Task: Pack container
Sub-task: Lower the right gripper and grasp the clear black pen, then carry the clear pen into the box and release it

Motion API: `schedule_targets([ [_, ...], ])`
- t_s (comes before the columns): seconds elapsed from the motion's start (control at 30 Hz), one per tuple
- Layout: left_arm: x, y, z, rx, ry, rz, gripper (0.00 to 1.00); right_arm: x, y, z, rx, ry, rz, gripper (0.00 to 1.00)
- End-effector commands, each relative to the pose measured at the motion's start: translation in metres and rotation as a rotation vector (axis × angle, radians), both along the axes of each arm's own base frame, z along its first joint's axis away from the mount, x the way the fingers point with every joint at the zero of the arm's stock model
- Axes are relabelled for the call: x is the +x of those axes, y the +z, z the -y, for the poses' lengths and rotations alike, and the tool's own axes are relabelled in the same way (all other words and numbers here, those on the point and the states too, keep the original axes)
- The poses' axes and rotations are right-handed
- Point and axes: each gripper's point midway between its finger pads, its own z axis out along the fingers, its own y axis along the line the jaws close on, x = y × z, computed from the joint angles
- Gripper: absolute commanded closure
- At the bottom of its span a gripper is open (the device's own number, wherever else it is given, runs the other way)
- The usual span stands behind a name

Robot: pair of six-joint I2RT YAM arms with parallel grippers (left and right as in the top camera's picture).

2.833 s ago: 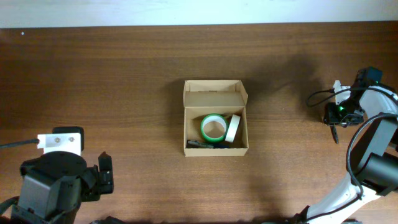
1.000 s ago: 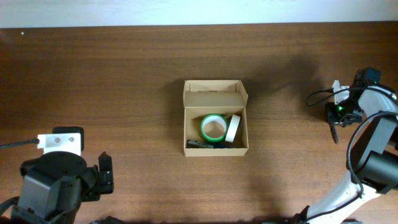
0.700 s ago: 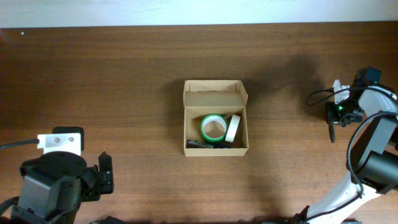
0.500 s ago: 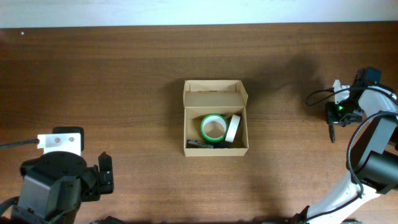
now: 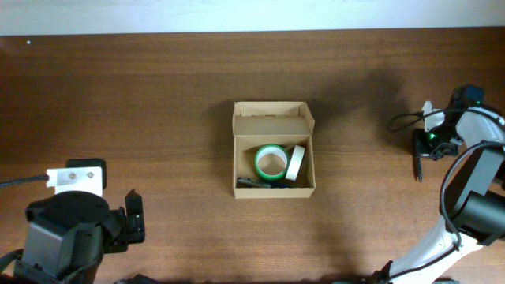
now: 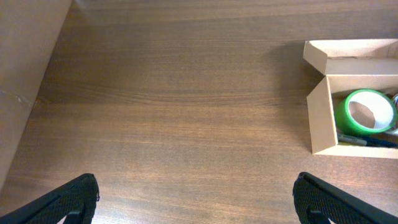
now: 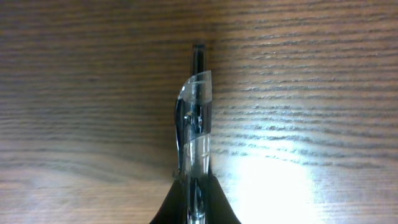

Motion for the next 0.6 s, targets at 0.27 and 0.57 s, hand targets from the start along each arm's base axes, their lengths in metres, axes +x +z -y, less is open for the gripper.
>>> schedule_targets([
  [0.27, 0.001, 0.001, -0.003, 0.02, 0.004, 0.008, 0.0, 0.064, 0.124, -0.014, 0.07, 0.029, 0.226, 0.96],
  [0.57, 0.001, 0.001, -0.003, 0.02, 0.004, 0.007, 0.01, 0.086, 0.195, -0.111, 0.13, 0.269, 0.277, 0.96],
])
